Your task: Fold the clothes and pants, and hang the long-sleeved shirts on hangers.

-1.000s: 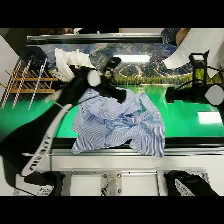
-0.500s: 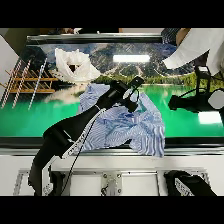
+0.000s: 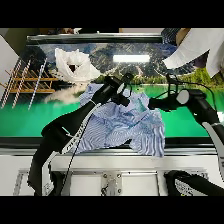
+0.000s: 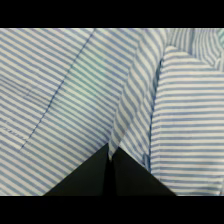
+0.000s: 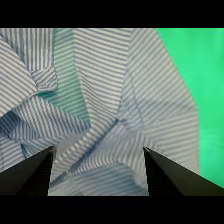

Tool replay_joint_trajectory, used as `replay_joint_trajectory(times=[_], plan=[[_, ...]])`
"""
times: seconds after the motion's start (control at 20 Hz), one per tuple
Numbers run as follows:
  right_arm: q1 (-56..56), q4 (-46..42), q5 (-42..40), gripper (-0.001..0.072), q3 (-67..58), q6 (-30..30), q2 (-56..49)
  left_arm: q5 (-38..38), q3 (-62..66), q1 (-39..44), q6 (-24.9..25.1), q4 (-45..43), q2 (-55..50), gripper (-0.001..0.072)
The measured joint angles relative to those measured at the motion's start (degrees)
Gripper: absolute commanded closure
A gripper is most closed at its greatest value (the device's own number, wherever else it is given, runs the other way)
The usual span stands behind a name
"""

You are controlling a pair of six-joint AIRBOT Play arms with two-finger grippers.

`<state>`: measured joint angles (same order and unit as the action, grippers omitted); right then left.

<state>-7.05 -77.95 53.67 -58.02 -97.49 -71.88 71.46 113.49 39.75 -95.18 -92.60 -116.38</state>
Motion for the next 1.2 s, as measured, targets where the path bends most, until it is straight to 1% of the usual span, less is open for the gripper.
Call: replay_joint_trajectory(times=[0.2,0.4,0.45,0.5,0.55,0.6,0.65,0.8,0.95,1.1,1.2], plan=[[-2.7,0.5,-3.8,0.0118,-5.9,0.2,-11.2,1.1,0.0,-0.5,-0.2,-0.2,1.9,0.0685],[-3.6,-3.0,-4.4,0.0119,-13.2,0.2,-21.1,3.0,0.0,-0.6,-0.3,-0.2,2.6,0.0685],[-3.6,-4.0,-4.1,0.0121,-14.0,0.2,-22.2,3.1,0.0,-0.7,-0.3,-0.2,2.6,0.0685],[-3.7,-5.0,-3.7,0.0201,-14.5,0.2,-23.0,3.3,0.0,-0.7,-0.3,-0.2,2.7,0.0685],[-3.7,-5.9,-3.3,0.0526,-14.9,0.2,-23.5,3.4,0.0,-0.7,-0.3,-0.2,2.7,0.0686],[-3.7,-6.6,-2.9,0.0669,-15.2,0.2,-23.9,3.4,0.0,-0.8,-0.3,-0.2,2.7,0.0685],[-3.7,-7.2,-2.6,0.0701,-15.4,0.1,-24.1,3.5,0.0,-0.9,-0.3,-0.2,2.8,0.0685],[-3.7,-8.5,-1.5,0.0702,-16.0,0.0,-23.6,3.8,0.0,-1.9,-0.3,-0.2,4.4,0.0685],[-3.0,-9.5,0.5,0.0702,-19.6,1.3,-19.3,3.3,1.6,-5.0,-0.3,-0.3,10.1,0.0685],[-2.7,-10.0,5.4,0.0703,-24.4,2.1,-10.5,3.1,1.9,-8.5,-0.3,-0.3,19.6,0.0686],[-3.2,-10.4,7.8,0.0702,-23.9,1.5,-3.6,2.9,-2.8,-10.2,-0.3,1.0,26.8,0.0686]])
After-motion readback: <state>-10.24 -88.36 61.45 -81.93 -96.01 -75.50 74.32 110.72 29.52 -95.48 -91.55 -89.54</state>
